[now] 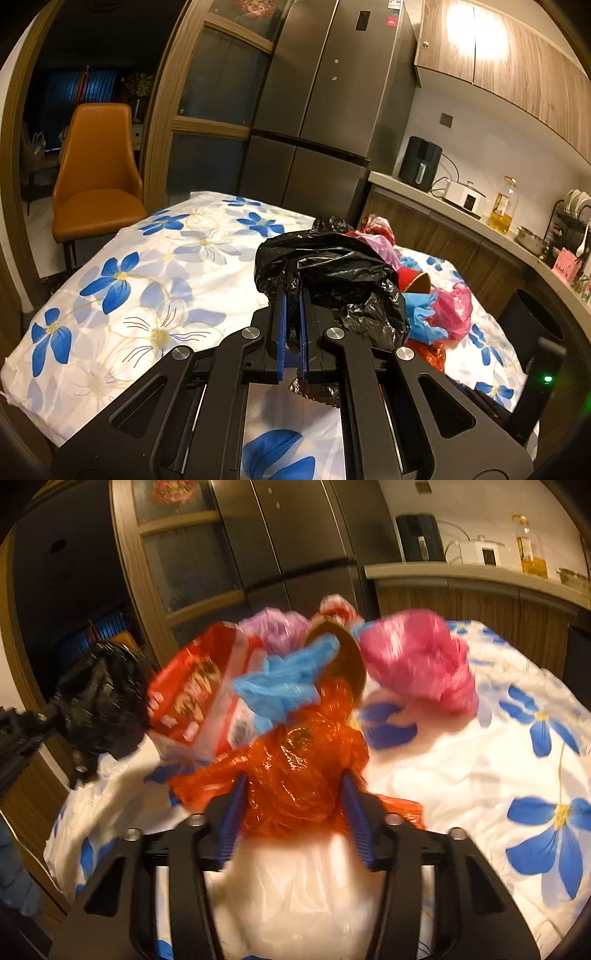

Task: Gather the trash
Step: 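Grasp the black bag with the left tool while the right tool grasps the orange bag, then carry the black and orange bags with both tools over the black bin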

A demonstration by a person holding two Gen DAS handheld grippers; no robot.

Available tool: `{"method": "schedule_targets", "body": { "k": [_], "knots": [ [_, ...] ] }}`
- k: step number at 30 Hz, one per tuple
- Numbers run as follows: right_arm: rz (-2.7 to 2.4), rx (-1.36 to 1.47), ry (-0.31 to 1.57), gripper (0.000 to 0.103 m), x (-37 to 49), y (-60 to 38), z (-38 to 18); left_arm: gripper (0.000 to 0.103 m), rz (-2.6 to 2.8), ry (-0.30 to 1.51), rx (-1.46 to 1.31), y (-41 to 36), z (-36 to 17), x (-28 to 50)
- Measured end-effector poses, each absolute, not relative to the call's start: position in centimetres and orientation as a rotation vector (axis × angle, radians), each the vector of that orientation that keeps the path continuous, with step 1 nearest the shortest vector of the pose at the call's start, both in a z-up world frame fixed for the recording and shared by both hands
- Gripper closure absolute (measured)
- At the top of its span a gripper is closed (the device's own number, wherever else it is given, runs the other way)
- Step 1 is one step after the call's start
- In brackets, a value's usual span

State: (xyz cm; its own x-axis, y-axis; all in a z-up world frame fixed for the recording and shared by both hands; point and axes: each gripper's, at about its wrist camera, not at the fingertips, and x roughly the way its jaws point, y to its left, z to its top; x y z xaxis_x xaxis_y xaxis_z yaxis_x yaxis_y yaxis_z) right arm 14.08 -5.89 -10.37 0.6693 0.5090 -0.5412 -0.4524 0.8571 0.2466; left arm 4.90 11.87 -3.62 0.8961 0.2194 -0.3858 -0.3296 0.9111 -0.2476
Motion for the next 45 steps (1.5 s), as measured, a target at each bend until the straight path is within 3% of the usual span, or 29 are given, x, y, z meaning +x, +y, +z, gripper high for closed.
{"method": "schedule_targets", "body": {
  "k": [5,28,45],
  "knots": [
    [0.557,0.112,0.644,0.08,13.9,-7.1,-10.1,0.098,0.288,0.364,-0.302,11.6,-3.4,4.6],
    [0.399,0.098,0.531,0.08,8.2,-17.0,-6.3,0.098,0.173,0.344,-0.24,6.3,-1.7,5.3],
    [0.125,0.191,0.321,0.08,8.6,-28.6,-0.2,0.098,-0.084,0.247,-0.135,-6.5,3.3,11.7]
  ]
}}
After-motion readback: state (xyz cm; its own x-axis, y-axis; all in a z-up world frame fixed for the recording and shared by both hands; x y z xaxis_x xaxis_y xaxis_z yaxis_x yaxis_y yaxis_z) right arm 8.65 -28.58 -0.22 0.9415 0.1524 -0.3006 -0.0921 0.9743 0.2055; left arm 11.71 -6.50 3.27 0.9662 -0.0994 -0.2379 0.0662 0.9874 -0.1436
